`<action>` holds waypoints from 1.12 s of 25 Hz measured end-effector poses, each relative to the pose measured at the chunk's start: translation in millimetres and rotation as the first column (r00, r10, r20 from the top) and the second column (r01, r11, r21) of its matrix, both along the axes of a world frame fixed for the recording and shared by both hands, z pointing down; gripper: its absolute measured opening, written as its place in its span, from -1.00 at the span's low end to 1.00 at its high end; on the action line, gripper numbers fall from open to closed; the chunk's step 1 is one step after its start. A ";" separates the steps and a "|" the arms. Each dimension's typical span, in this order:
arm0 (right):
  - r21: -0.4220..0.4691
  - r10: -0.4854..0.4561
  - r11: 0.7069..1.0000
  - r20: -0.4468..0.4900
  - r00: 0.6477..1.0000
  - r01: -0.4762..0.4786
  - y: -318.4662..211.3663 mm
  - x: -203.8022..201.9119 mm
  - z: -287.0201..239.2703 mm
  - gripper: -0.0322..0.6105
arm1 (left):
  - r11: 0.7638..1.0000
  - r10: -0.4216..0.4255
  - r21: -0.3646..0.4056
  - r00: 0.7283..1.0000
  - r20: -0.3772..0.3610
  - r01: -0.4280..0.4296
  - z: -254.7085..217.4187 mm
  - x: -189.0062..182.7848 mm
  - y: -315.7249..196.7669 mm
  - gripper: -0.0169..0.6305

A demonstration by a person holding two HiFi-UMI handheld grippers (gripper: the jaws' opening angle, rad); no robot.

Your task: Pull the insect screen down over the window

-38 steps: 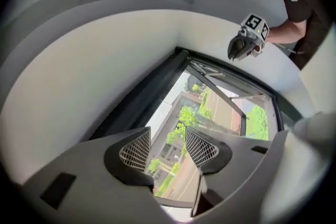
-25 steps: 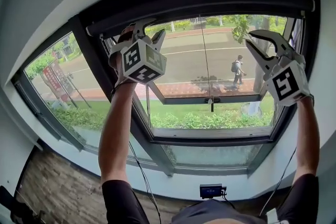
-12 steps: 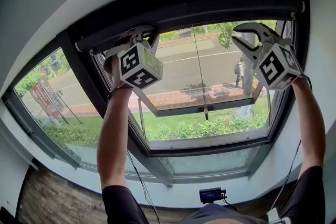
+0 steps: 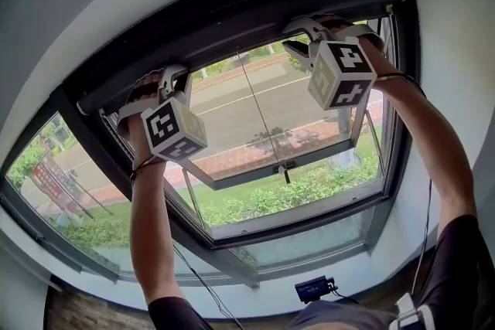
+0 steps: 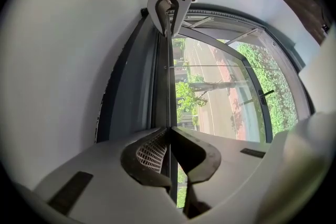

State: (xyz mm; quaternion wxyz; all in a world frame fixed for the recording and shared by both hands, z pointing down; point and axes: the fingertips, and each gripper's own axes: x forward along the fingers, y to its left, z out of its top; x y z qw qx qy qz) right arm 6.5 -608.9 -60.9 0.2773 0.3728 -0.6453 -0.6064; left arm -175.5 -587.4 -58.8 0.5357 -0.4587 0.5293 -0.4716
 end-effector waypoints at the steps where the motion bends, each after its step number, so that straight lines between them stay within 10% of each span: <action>1: 0.009 0.014 1.000 -0.002 1.000 -0.014 -3.4 -1.7 -1.4 -0.74 | 1.000 0.001 -0.005 1.000 -0.003 -0.001 1.2 -1.9 -1.1 -0.86; 28: 0.061 0.160 0.986 -0.110 0.981 -0.154 -14.1 -1.5 0.6 -0.83 | 0.999 0.053 0.006 0.998 -0.021 -0.053 7.2 19.3 -6.1 -0.82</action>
